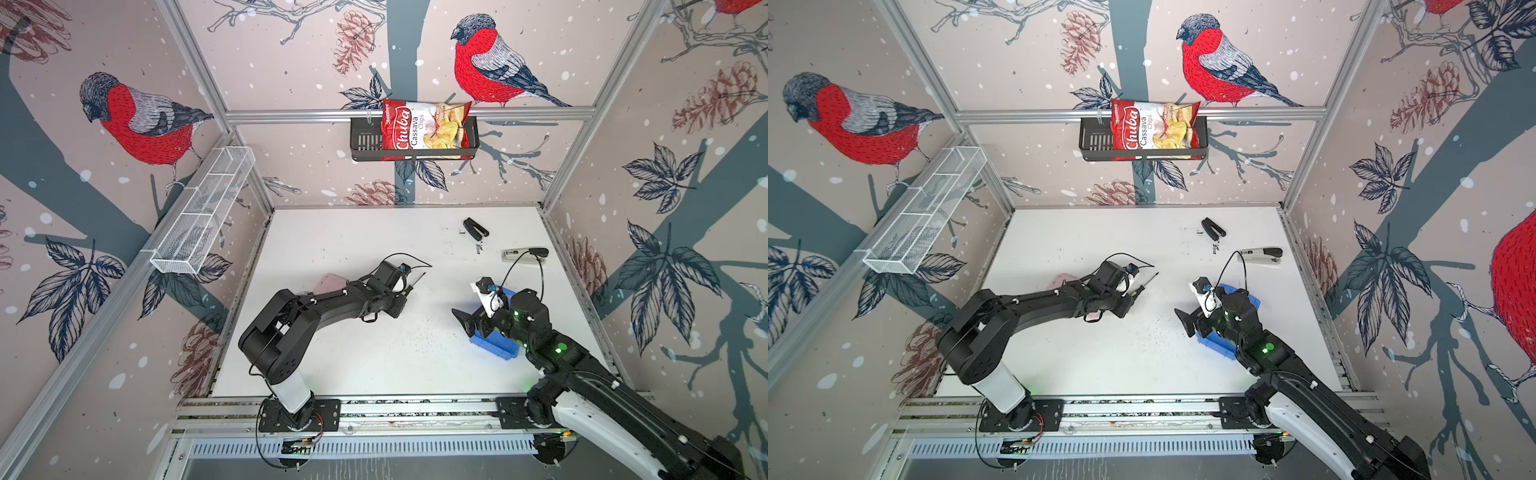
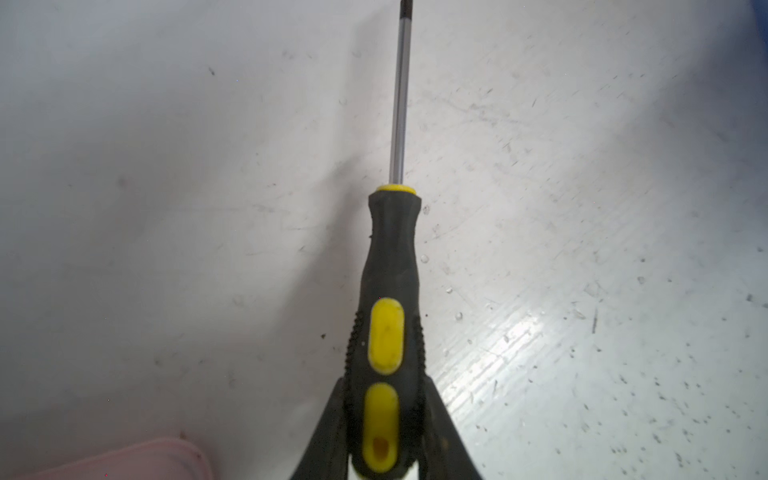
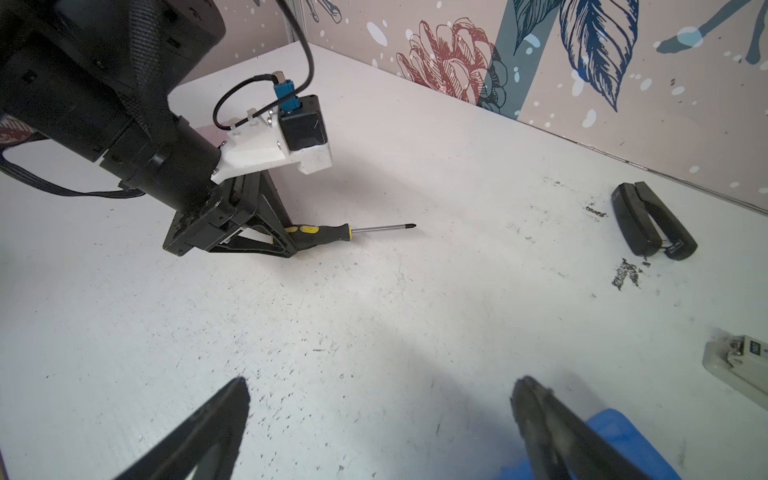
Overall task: Put the screwdriver in the bin
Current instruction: 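Lift the screwdriver with the left gripper while the right arm reaches over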
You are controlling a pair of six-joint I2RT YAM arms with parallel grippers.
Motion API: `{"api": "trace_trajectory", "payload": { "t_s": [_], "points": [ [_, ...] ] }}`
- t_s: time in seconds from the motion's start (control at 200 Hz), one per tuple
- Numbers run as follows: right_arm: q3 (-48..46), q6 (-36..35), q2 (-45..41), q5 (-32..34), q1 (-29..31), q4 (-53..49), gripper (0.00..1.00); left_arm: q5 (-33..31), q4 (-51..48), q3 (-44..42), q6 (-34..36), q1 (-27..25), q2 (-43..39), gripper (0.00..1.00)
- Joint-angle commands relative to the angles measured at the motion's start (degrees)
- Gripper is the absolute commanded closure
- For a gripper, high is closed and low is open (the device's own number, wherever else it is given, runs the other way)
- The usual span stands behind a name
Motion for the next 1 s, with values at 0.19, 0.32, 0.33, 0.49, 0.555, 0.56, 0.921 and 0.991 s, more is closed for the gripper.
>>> {"api": "trace_trajectory", "payload": {
  "t_s": [0.19, 0.32, 0.33, 0.49, 0.555, 0.56, 0.921, 0.991],
  "points": [
    [6.7, 9.2, 5.8, 2.5, 0.1, 1.9, 0.00, 4.9, 11.2, -2.6, -3.3, 1.1, -6.4, 0.93],
    [10.8, 13.6, 8.6, 6.5, 0.1, 1.0, 0.00, 8.2, 16.6, -3.9, -5.5, 2.5, -9.1, 0.95],
    [11.0, 14.1, 8.8, 6.8, 0.1, 1.0, 0.00, 8.5, 17.1, -4.0, -5.7, 2.6, -9.2, 0.95],
    [15.1, 18.6, 13.2, 4.1, -0.6, 0.7, 0.00, 16.5, 26.3, -5.9, -10.4, 5.2, -10.7, 0.95],
    [17.4, 21.5, 15.6, 2.0, -0.7, 0.2, 0.00, 20.8, 32.5, -7.9, -13.4, 6.6, -11.1, 0.95],
    [17.7, 21.7, 15.8, 1.8, -0.7, 0.1, 0.00, 21.1, 33.1, -8.1, -13.6, 6.7, -11.1, 0.95],
    [22.6, 34.6, 21.1, -6.3, -2.2, 5.8, 0.00, 33.1, 52.3, -12.7, -20.3, 8.1, -11.7, 0.95],
    [21.5, 37.7, 20.4, -8.3, -3.8, 10.1, 0.01, 34.2, 55.0, -13.5, -20.9, 8.1, -11.8, 0.95]
  ]
}}
